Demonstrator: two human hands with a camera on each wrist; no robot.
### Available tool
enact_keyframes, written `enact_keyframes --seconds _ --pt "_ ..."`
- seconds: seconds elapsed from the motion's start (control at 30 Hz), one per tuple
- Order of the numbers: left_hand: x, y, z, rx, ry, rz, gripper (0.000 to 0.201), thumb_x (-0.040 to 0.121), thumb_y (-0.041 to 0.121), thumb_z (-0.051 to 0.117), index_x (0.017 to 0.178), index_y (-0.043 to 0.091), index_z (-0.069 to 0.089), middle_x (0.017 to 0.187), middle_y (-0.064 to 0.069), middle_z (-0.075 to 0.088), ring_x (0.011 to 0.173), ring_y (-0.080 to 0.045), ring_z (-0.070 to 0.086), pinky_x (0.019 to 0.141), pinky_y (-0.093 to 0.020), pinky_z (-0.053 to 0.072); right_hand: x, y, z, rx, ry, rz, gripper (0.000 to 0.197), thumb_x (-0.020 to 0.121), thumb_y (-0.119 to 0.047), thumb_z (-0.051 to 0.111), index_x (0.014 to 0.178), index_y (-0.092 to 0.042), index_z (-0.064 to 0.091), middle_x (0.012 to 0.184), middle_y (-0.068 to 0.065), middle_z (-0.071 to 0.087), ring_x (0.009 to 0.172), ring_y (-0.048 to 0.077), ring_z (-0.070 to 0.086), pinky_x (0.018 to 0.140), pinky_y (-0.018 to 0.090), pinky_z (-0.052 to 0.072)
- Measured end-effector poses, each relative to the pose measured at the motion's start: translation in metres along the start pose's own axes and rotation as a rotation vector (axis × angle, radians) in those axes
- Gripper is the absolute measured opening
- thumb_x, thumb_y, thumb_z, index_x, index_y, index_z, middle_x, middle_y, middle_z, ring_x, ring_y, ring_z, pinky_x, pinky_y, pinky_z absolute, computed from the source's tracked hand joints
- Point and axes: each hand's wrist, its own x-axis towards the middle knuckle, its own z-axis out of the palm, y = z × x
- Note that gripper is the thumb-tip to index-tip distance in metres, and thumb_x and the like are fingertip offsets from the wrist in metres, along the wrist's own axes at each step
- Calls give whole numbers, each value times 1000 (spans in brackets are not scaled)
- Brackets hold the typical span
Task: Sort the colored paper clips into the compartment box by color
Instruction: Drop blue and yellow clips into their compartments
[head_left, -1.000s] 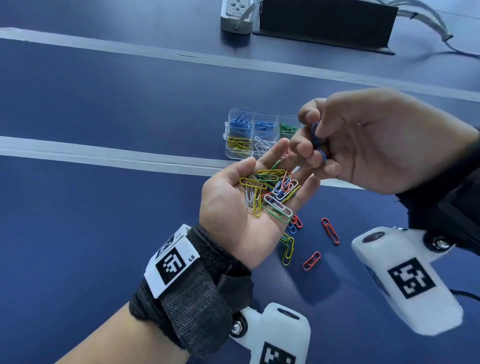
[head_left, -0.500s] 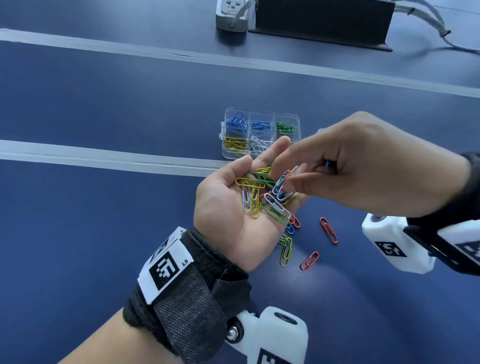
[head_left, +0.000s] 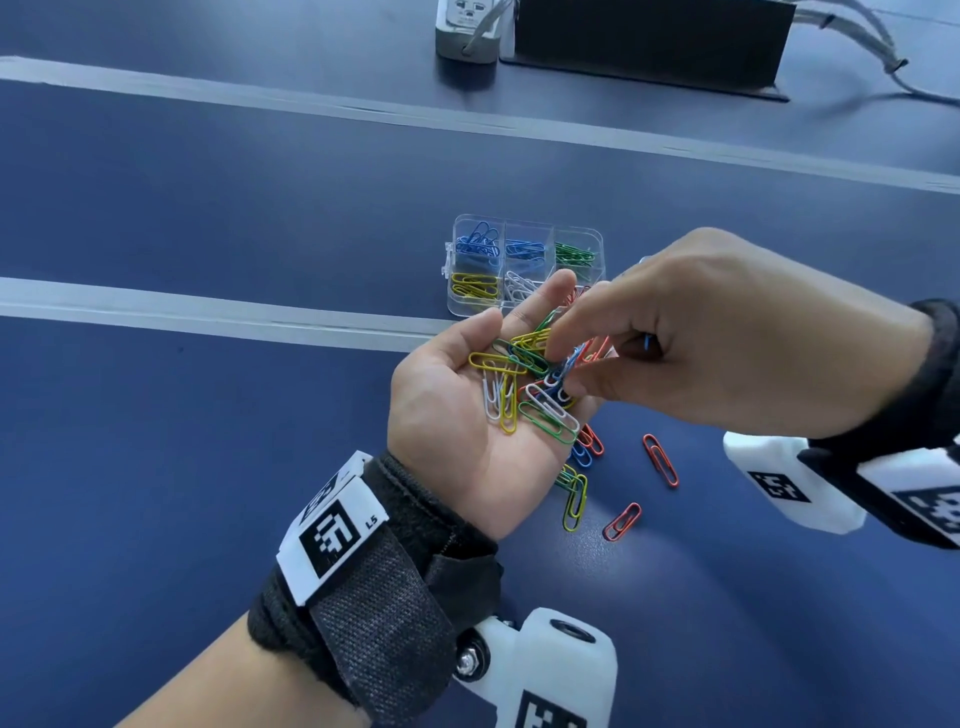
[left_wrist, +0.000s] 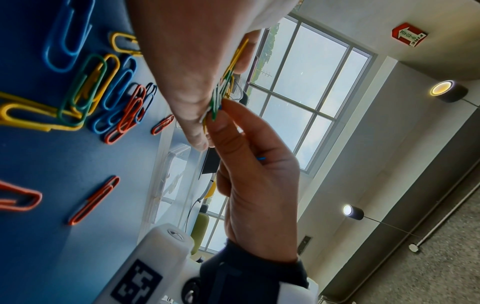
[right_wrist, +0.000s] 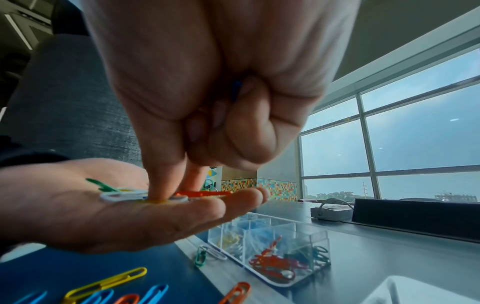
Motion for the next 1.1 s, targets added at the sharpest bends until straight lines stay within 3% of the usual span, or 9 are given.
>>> enact_keyframes --seconds 0.2,0.3,0.37,0.53,0.67,0.77,0.87,0.97,1.1 --pt "4 -2 -5 -60 -33 21 48 89 23 30 116 -4 59 86 -18 64 75 -30 64 73 -34 54 3 5 3 88 59 -39 17 77 -40 55 88 -34 66 48 -16 47 50 -4 44 52 12 33" --pt "4 -4 -6 -94 -73 24 46 90 23 29 86 -4 67 77 -18 65 64 -29 65 75 -40 56 4 5 3 157 80 -40 13 76 -40 59 84 -33 66 50 -23 51 53 -2 46 53 10 34" --pt "3 -5 -5 -80 -73 32 48 89 22 30 77 -4 68 81 -19 66 69 -29 66 83 -46 52 5 4 3 185 74 -39 8 77 -40 63 82 -34 66 69 -21 67 56 0 50 57 11 39" --pt "1 -4 -3 -82 -51 19 46 90 21 29 84 -4 68 114 -23 60 97 -34 59 95 -49 44 9 2 -1 339 90 -9 7 68 -40 68 71 -40 61 84 9 72 63 23 61 70 43 52" --pt "0 -3 -1 -100 -92 9 51 88 21 30 67 -2 70 92 -17 63 78 -25 59 90 -42 47 11 2 1 335 64 15 9 69 -38 70 69 -39 60 83 10 72 63 23 62 70 44 53" --pt "1 -3 -1 -96 -94 -8 51 87 21 29 72 -4 71 88 -18 67 87 -22 53 91 -42 46 10 0 2 328 98 24 13 75 -40 65 80 -28 66 74 5 70 64 21 64 67 39 53" --pt "2 -4 -2 -127 -72 -12 46 89 20 31 85 -3 70 91 -20 68 85 -30 65 94 -46 46 10 -1 -3 399 140 51 13 83 -37 59 80 -24 59 66 -2 66 52 11 55 52 24 45" --pt "2 -4 -2 -78 -32 -23 45 90 21 30 111 -3 63 110 -23 66 99 -35 63 97 -47 43 20 7 -9 467 88 189 16 87 -27 49 72 -24 49 52 -14 59 43 5 47 44 15 38" --pt "3 -5 -1 -44 -17 -31 47 89 21 30 123 0 55 117 -22 63 104 -37 61 95 -44 45 43 19 -20 379 -7 346 18 88 -29 48 76 -19 57 59 -7 58 58 20 53 60 37 47"
